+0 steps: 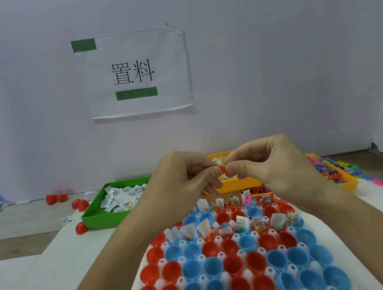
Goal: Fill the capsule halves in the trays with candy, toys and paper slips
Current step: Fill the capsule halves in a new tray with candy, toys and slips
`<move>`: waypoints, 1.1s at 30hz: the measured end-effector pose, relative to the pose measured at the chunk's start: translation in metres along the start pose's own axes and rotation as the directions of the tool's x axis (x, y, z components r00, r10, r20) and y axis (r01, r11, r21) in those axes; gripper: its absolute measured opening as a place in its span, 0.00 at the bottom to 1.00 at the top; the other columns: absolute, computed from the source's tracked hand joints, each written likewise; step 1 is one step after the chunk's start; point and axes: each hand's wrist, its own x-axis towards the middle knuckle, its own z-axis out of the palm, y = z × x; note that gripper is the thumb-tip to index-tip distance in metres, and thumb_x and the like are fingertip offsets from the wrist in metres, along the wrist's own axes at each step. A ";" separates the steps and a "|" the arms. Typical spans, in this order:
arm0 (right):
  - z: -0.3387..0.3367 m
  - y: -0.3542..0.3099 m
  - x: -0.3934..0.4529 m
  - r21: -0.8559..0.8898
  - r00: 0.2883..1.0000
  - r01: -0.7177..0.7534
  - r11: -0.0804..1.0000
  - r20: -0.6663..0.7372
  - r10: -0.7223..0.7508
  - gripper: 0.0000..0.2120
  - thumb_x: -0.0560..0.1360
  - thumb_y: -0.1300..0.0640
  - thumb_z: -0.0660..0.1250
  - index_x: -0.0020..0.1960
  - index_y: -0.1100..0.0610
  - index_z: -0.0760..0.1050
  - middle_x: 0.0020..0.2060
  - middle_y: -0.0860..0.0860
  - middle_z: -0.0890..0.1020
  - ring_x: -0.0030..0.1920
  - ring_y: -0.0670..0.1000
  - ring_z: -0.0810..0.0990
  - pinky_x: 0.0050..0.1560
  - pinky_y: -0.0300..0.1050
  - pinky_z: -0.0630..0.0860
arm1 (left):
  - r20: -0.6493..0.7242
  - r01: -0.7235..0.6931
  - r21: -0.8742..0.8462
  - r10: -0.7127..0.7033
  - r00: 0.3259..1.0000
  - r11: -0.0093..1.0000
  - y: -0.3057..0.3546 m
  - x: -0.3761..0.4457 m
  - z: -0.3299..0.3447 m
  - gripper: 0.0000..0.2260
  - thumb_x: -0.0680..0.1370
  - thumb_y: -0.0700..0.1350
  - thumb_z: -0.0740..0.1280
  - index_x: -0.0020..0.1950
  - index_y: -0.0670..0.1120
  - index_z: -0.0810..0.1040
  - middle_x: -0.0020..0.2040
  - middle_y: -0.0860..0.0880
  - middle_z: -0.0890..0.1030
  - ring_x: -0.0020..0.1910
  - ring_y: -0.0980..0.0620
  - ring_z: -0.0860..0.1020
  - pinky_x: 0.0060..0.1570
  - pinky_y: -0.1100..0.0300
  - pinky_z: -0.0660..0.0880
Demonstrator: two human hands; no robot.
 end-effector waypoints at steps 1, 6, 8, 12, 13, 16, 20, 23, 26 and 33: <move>0.000 0.000 0.000 -0.001 1.000 0.002 1.000 0.004 -0.002 0.05 0.72 0.60 0.73 0.43 0.51 0.84 0.37 0.44 0.87 0.39 0.42 0.85 0.39 0.29 0.77 | -0.014 -0.005 0.009 0.005 1.000 1.000 0.001 0.000 -0.002 0.06 0.79 0.41 0.68 0.47 0.44 0.84 0.37 0.50 0.85 0.36 0.53 0.84 0.40 0.58 0.82; -0.001 -0.002 -0.001 0.021 0.999 0.007 1.000 0.042 -0.008 0.05 0.73 0.60 0.72 0.47 0.52 0.84 0.40 0.46 0.87 0.43 0.45 0.86 0.43 0.32 0.79 | -0.102 -0.019 -0.021 0.016 0.995 1.000 0.002 -0.001 -0.006 0.03 0.76 0.43 0.71 0.44 0.47 0.85 0.35 0.52 0.85 0.36 0.55 0.84 0.35 0.63 0.80; 0.000 -0.002 -0.001 0.036 0.999 0.009 0.999 0.051 -0.011 0.06 0.71 0.57 0.72 0.49 0.53 0.84 0.41 0.47 0.87 0.44 0.45 0.86 0.44 0.33 0.79 | -0.106 0.006 -0.089 -0.015 0.994 0.996 0.002 -0.001 -0.006 0.04 0.77 0.42 0.70 0.45 0.45 0.84 0.36 0.50 0.85 0.37 0.53 0.84 0.35 0.63 0.79; -0.001 -0.002 -0.001 0.034 0.998 0.003 0.999 0.067 -0.005 0.10 0.69 0.52 0.72 0.50 0.52 0.83 0.41 0.45 0.87 0.44 0.44 0.86 0.45 0.32 0.79 | -0.081 0.068 -0.146 -0.080 0.993 0.987 0.002 0.000 -0.005 0.05 0.78 0.44 0.68 0.47 0.46 0.83 0.38 0.49 0.85 0.39 0.51 0.84 0.36 0.62 0.80; -0.001 -0.001 -0.001 0.015 0.997 0.000 1.000 0.078 -0.001 0.08 0.71 0.54 0.72 0.50 0.51 0.83 0.41 0.45 0.87 0.44 0.44 0.86 0.45 0.32 0.79 | -0.069 0.078 -0.119 -0.087 0.994 0.990 0.002 0.000 -0.005 0.05 0.78 0.45 0.68 0.47 0.47 0.83 0.39 0.49 0.85 0.40 0.52 0.84 0.37 0.61 0.80; 0.001 0.003 -0.001 -0.035 0.994 -0.004 0.999 0.105 0.007 0.05 0.75 0.57 0.71 0.50 0.51 0.83 0.42 0.44 0.87 0.45 0.44 0.86 0.46 0.33 0.79 | -0.016 0.101 -0.042 -0.102 0.995 0.994 -0.001 0.000 -0.011 0.05 0.78 0.46 0.68 0.44 0.49 0.82 0.39 0.51 0.85 0.39 0.53 0.84 0.37 0.63 0.79; -0.003 0.005 0.001 -0.024 0.999 -0.004 1.000 0.032 0.004 0.06 0.77 0.58 0.69 0.50 0.50 0.83 0.42 0.44 0.87 0.46 0.42 0.85 0.43 0.32 0.79 | 0.166 0.146 0.113 -0.164 0.972 0.983 -0.013 -0.003 -0.040 0.04 0.77 0.45 0.71 0.43 0.47 0.83 0.38 0.49 0.86 0.38 0.52 0.84 0.40 0.62 0.79; -0.009 0.006 0.002 -0.018 1.000 -0.004 1.000 -0.003 0.004 0.06 0.77 0.58 0.69 0.50 0.48 0.83 0.43 0.45 0.87 0.47 0.43 0.85 0.44 0.34 0.80 | 0.151 0.188 0.385 -0.263 0.953 0.904 -0.031 -0.005 -0.057 0.05 0.76 0.44 0.73 0.40 0.49 0.84 0.36 0.53 0.85 0.36 0.56 0.84 0.45 0.59 0.81; -0.012 0.008 0.003 -0.035 1.000 0.001 0.999 -0.008 -0.001 0.07 0.77 0.56 0.68 0.50 0.46 0.83 0.44 0.44 0.87 0.48 0.43 0.85 0.44 0.35 0.80 | 0.088 0.240 0.598 -0.360 0.929 0.764 -0.048 -0.007 -0.065 0.06 0.75 0.45 0.73 0.38 0.51 0.82 0.34 0.56 0.85 0.33 0.61 0.82 0.41 0.62 0.80; -0.014 0.013 0.006 -0.097 0.998 0.000 0.995 -0.065 -0.006 0.10 0.78 0.54 0.68 0.46 0.39 0.83 0.43 0.61 0.84 0.47 0.53 0.84 0.49 0.49 0.83 | 0.120 0.239 0.753 -0.487 0.865 0.612 -0.065 -0.009 -0.064 0.10 0.75 0.44 0.73 0.34 0.54 0.79 0.30 0.57 0.82 0.31 0.63 0.81 0.34 0.69 0.74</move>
